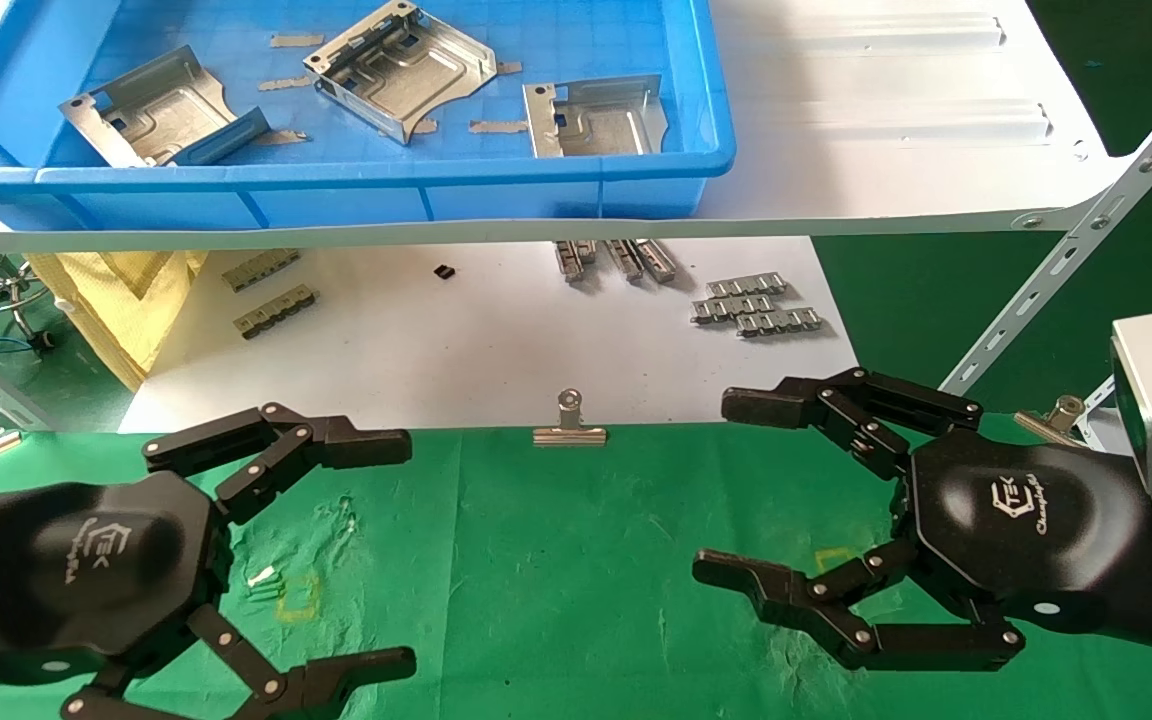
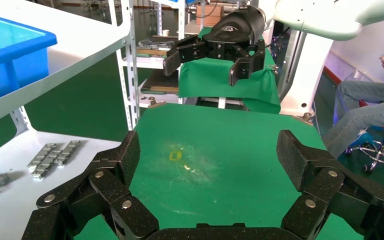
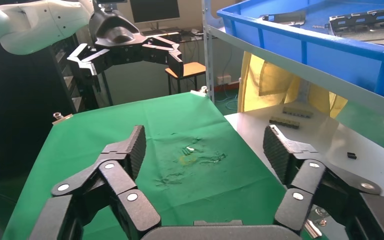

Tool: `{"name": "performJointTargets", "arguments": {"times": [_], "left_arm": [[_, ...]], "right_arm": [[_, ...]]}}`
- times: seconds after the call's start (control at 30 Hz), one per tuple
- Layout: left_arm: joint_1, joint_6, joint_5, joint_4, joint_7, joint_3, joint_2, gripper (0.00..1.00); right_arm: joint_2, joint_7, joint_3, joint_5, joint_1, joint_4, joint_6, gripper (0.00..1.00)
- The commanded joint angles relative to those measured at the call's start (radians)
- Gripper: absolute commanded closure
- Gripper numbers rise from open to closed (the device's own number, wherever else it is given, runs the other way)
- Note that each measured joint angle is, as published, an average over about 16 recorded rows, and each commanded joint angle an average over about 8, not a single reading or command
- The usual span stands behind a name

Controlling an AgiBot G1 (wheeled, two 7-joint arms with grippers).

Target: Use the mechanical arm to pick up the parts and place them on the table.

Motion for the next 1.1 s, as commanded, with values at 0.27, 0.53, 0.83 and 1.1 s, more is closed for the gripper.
{"name": "performJointTargets", "arguments": {"times": [0.27, 0.53, 0.83, 1.1], "left_arm": [[0.000, 0.000, 0.000, 0.000, 0.000, 0.000, 0.000, 0.00], [0.000, 0.000, 0.000, 0.000, 0.000, 0.000, 0.000, 0.00], [0.000, 0.000, 0.000, 0.000, 0.000, 0.000, 0.000, 0.00], [0.000, 0.000, 0.000, 0.000, 0.000, 0.000, 0.000, 0.00]], "right_arm": [[0.000, 0.000, 0.000, 0.000, 0.000, 0.000, 0.000, 1.00], [0.000, 0.000, 0.000, 0.000, 0.000, 0.000, 0.000, 1.00], [0.000, 0.000, 0.000, 0.000, 0.000, 0.000, 0.000, 1.00], [0.000, 0.000, 0.000, 0.000, 0.000, 0.000, 0.000, 1.00]]}}
